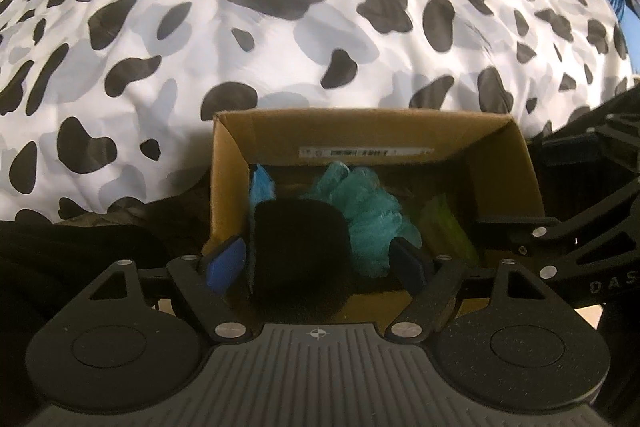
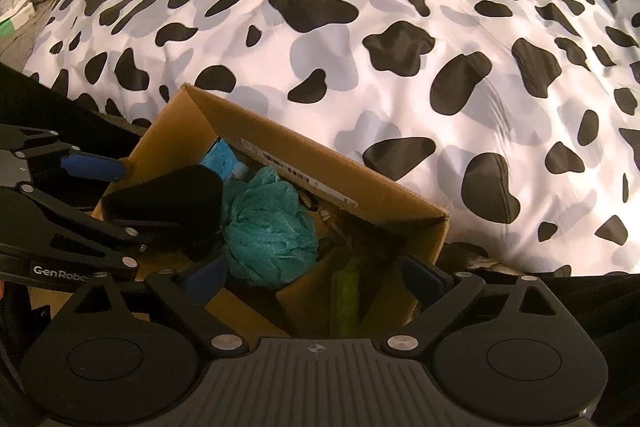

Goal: Organize soft objects
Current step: 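Open both tools to drop the sponge and wipes pack into the box, then move both tools back toward the black box and bag roll on the bed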

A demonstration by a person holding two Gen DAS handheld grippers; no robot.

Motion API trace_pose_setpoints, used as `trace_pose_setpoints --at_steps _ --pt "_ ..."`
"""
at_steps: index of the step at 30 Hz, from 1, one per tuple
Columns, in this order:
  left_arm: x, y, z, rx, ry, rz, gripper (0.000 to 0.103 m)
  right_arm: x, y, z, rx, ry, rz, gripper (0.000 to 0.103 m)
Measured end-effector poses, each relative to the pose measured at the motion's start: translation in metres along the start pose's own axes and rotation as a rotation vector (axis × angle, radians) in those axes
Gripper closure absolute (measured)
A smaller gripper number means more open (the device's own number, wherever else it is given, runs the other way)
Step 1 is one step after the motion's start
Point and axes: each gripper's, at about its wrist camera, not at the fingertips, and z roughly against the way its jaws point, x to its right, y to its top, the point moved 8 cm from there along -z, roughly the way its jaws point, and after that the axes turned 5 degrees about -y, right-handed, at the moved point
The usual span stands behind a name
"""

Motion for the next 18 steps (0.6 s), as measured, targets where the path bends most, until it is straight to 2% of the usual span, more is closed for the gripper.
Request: trace_pose_setpoints --at_steps 18 --pt "-0.011 0.026 0.027 0.198 0.025 0.047 0.024 0.043 0.026 0.017 0.147 -0.075 -0.169 0.004"
